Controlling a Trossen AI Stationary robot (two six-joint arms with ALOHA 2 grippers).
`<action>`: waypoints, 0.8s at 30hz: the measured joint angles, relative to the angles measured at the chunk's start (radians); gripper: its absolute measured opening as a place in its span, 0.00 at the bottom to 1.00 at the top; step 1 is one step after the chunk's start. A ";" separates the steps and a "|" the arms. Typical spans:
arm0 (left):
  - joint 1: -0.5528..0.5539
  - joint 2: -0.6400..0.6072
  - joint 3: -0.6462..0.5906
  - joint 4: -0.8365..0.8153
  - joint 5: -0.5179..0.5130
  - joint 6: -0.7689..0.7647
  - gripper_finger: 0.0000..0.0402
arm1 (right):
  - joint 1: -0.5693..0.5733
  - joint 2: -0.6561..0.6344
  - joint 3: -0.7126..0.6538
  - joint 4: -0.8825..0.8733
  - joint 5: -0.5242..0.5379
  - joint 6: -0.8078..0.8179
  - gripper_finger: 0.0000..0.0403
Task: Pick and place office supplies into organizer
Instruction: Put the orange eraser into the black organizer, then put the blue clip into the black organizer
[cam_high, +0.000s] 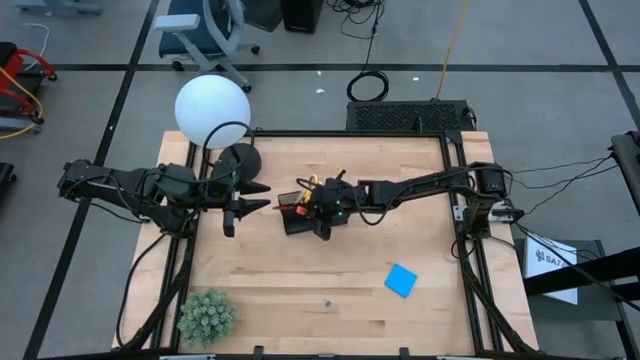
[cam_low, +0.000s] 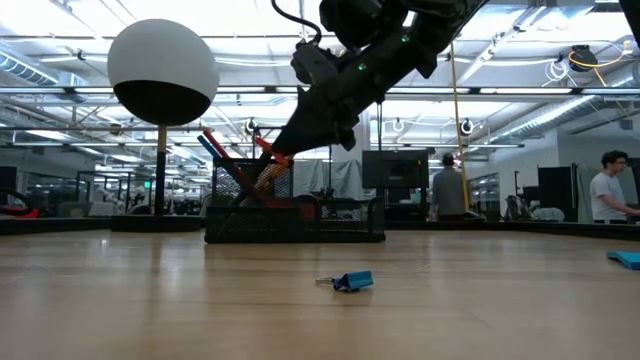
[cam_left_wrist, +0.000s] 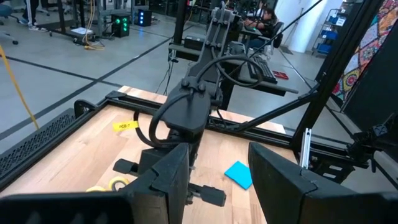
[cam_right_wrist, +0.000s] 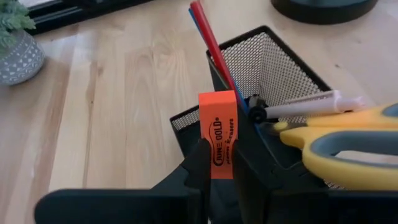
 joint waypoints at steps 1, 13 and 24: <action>0.000 0.000 0.000 0.000 0.000 0.000 0.40 | 0.000 0.000 0.000 -0.002 0.000 0.000 0.11; 0.020 0.000 0.000 0.000 -0.003 0.002 0.40 | 0.000 0.000 0.000 0.000 0.027 -0.017 0.18; 0.025 0.000 0.000 0.000 0.001 -0.005 0.40 | 0.001 0.000 0.000 0.019 0.050 -0.015 0.35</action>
